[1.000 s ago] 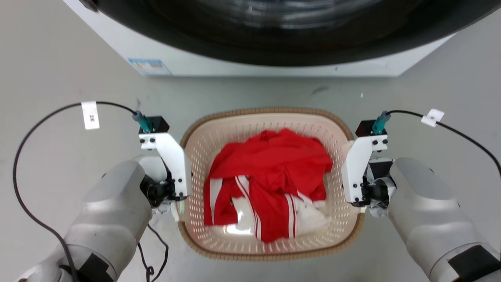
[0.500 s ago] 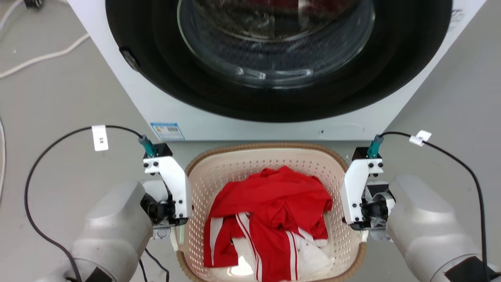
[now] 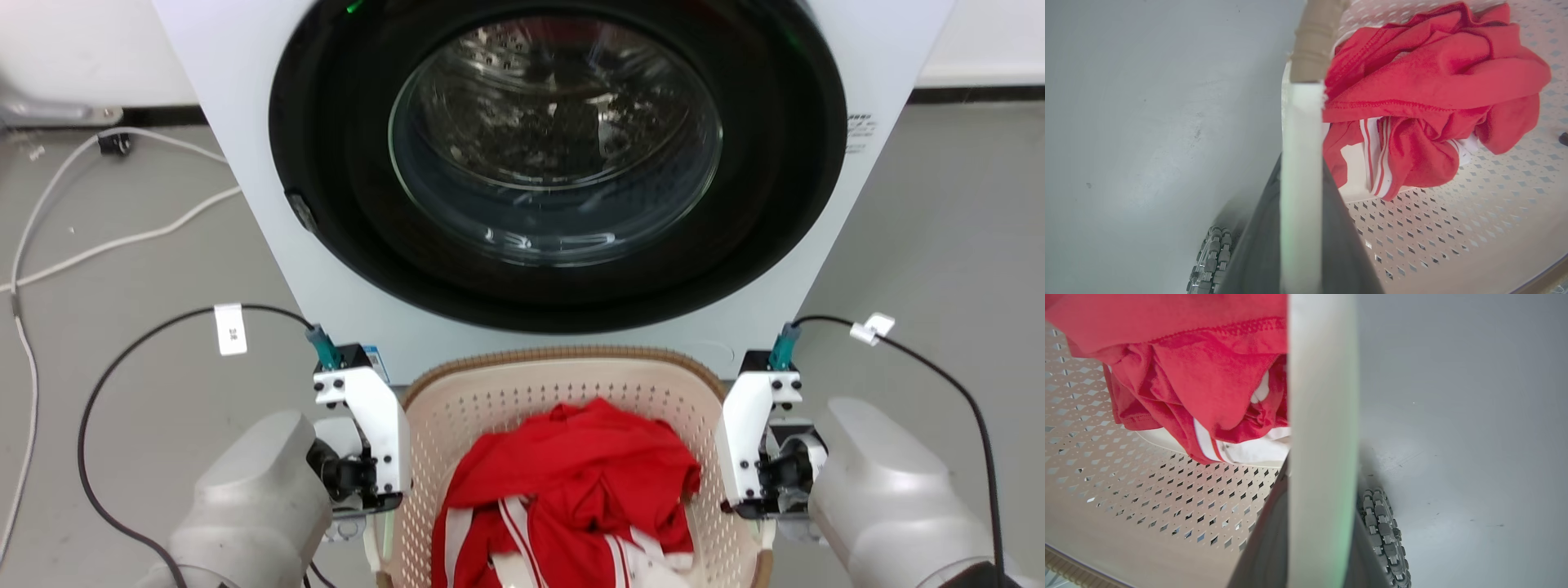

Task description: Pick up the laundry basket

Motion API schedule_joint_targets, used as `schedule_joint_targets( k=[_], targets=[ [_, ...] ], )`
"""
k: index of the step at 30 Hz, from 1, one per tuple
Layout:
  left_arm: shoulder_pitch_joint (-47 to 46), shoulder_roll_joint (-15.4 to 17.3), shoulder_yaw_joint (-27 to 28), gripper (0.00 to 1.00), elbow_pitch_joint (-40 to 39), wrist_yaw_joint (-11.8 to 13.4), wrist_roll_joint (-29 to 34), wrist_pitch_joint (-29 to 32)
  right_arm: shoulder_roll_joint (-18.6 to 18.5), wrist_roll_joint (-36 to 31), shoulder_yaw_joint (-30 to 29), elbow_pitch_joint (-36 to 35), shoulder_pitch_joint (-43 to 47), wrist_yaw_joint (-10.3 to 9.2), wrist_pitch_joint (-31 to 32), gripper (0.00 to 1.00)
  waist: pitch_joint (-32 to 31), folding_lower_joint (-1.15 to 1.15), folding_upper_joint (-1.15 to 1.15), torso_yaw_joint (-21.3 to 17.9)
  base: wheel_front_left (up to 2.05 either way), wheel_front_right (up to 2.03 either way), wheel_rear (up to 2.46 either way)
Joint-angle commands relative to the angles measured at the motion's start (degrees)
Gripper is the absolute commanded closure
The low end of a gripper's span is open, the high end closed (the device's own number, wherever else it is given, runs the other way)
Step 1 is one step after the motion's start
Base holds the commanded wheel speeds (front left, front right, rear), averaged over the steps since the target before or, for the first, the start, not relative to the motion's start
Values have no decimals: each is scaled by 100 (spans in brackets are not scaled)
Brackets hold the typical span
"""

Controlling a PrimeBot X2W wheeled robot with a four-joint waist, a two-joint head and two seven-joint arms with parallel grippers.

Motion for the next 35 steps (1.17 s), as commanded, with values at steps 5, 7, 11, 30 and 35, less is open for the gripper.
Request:
schedule_joint_targets(
  k=[5, 7, 11, 30, 35],
  targets=[
    [167, -222, -39, 100, -8, -32, -86, 76, 146, 83, -13, -55, 206, 70, 115, 100, -372, 1, 0, 6, 0, 0, 0],
    [224, -242, -57, 100, 16, -32, -87, 77, 146, 32, -40, -50, 301, 71, 133, 100, -448, 1, 0, 10, 0, 0, 0],
    [250, -276, -77, 100, 52, -32, -103, 106, 146, -49, -158, -49, 399, 71, 155, 100, -574, 1, 0, 38, 0, 0, 0],
    [334, -352, -174, 100, 128, -32, -94, 26, 144, -283, -369, -46, 554, 71, 176, 100, -672, 1, 0, 89, 0, 0, 0],
    [334, -361, -190, 100, 137, -32, -93, -55, 144, -281, -341, -45, 531, 71, 188, 100, -637, 1, 0, 83, 0, 0, 0]
  ],
)
